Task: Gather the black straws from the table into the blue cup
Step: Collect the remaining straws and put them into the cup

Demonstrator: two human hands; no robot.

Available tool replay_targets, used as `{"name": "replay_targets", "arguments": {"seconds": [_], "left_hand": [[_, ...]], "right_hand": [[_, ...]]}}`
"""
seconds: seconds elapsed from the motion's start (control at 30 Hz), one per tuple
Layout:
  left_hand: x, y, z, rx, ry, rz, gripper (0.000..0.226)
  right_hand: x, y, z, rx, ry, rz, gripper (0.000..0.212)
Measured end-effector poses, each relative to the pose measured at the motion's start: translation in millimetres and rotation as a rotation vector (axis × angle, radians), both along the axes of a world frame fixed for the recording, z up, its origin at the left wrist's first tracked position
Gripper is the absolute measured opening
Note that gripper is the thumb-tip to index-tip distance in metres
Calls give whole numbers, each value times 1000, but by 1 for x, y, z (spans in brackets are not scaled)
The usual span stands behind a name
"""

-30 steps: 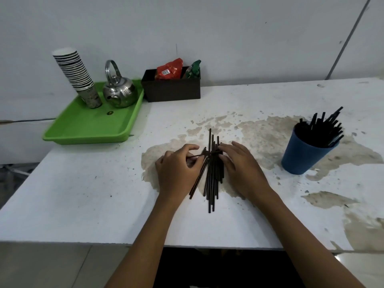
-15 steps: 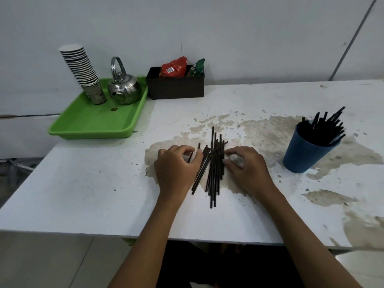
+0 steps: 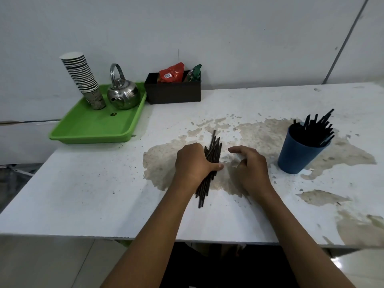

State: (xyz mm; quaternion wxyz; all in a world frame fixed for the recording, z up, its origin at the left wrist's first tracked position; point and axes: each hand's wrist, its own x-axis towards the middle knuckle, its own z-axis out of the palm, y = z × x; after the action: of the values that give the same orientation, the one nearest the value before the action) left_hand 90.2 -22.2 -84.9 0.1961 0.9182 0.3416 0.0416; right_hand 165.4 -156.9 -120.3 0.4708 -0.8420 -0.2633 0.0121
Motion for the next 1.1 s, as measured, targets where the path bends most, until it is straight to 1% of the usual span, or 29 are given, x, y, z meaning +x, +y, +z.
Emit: {"name": "replay_targets", "arguments": {"seconds": [0.1, 0.37, 0.5, 0.67, 0.87, 0.97, 1.1], "left_hand": [[10, 7, 6, -61, 22, -32, 55], [21, 18, 5, -211, -2, -39, 43], [23, 20, 3, -262, -22, -20, 44], [26, 24, 1, -300, 4, -52, 42], [21, 30, 1, -455, -68, -29, 36], [18, 32, -1, -479, -122, -19, 30], [13, 35, -8, -475, -168, -67, 31]], "right_hand": [[2, 0, -2, 18, 10, -11, 47], [5, -1, -6, 51, -3, -8, 50], [6, -1, -9, 63, -15, 4, 51], [6, -1, -9, 68, 8, -2, 50], [4, -1, -6, 54, 23, 4, 47], [3, -1, -6, 47, 14, 3, 45], [4, 0, -7, 37, 29, 27, 45]]}}
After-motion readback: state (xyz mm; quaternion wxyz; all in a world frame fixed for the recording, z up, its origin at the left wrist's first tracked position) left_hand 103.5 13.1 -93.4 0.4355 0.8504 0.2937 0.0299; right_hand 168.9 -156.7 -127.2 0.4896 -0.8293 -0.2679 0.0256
